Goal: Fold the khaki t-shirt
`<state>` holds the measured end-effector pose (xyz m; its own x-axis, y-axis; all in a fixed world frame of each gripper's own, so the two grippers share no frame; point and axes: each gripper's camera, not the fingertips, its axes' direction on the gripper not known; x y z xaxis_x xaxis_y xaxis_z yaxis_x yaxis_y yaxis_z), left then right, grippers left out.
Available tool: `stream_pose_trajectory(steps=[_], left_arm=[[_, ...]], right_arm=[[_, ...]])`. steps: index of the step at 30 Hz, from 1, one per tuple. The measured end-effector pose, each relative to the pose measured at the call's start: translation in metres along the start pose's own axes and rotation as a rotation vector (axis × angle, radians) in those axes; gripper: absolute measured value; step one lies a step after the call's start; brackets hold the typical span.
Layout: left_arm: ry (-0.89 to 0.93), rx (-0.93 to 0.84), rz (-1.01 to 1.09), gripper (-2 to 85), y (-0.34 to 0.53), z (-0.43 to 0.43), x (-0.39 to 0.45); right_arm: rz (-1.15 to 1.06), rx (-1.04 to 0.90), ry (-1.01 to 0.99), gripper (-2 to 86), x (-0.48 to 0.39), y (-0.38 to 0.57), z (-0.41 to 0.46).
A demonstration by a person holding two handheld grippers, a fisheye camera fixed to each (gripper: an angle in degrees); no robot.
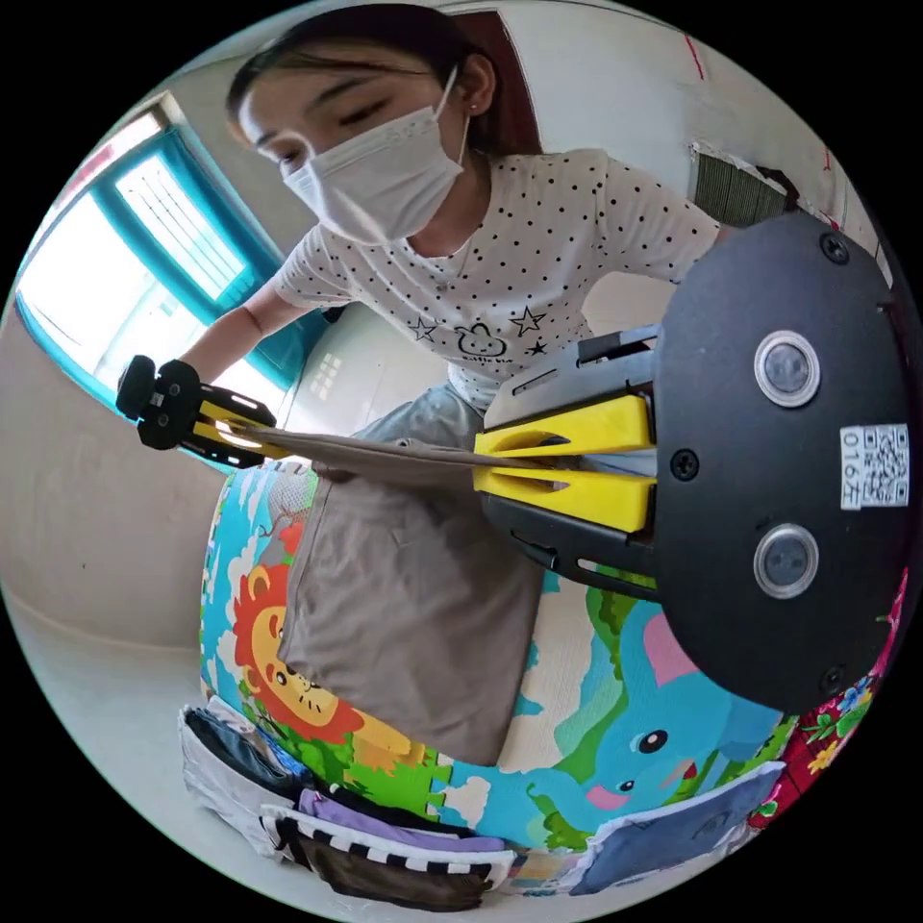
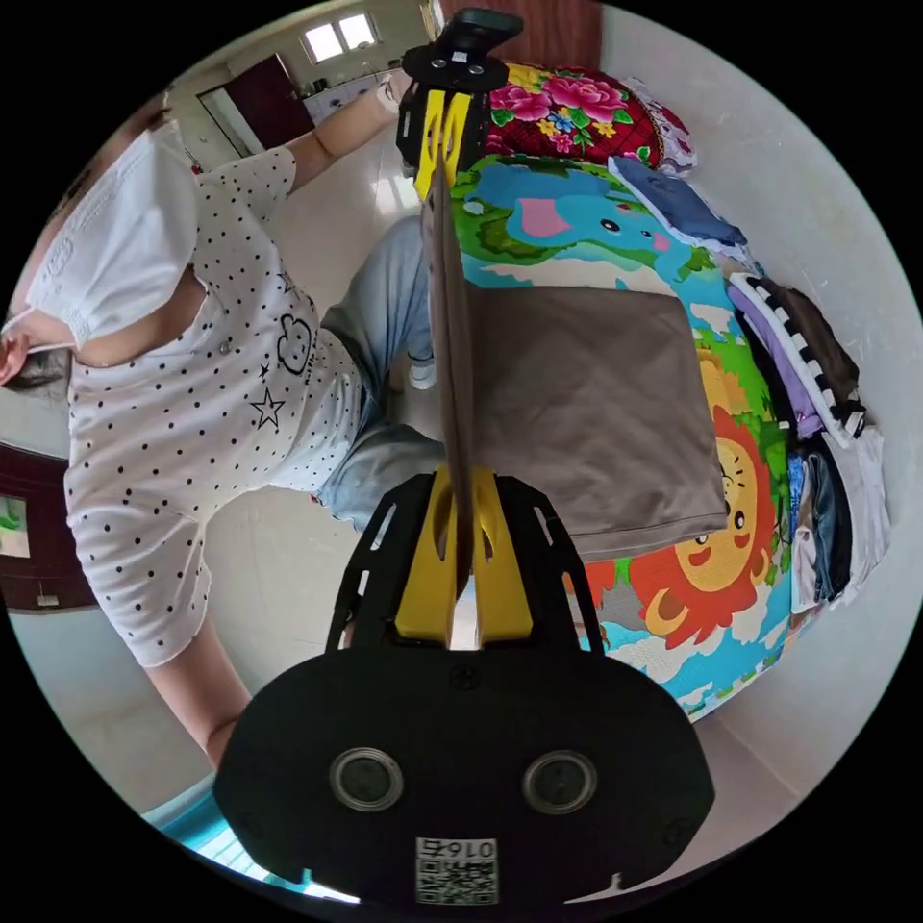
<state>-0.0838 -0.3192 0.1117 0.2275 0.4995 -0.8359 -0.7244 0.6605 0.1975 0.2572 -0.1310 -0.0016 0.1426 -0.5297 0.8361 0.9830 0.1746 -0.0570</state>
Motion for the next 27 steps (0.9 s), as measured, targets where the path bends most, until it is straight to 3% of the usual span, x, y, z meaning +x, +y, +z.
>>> stream_pose_trajectory(steps=[6, 11, 16, 19, 25, 27], left_arm=[[0.084, -0.142, -0.118, -1.0, -0.044, -0.004, -0.162], [0.132, -0.184, -0.327, -1.0, -0.049, 0.040, -0.266], [0.160, -0.175, -0.267, -0.9, -0.042, 0.033, -0.274], [0.089, -0.167, -0.311, -0.7, -0.037, 0.018, -0.279], [-0.026, -0.104, -0.583, 4.1, 0.005, 0.030, -0.311], [-0.112, 0.013, -0.684, 5.7, 0.046, 0.013, -0.309]], right_arm=[[0.055, -0.129, -0.251, 0.1, 0.182, -0.020, -0.008], [0.285, -0.286, -0.412, 0.0, 0.313, -0.025, 0.060], [0.251, -0.268, -0.415, 0.2, 0.323, -0.015, 0.054], [0.220, -0.235, -0.363, 0.6, 0.319, -0.013, 0.029], [0.529, -0.287, -0.230, 3.4, 0.348, 0.011, 0.046], [0.590, -0.210, -0.194, 5.1, 0.341, 0.034, 0.036]])
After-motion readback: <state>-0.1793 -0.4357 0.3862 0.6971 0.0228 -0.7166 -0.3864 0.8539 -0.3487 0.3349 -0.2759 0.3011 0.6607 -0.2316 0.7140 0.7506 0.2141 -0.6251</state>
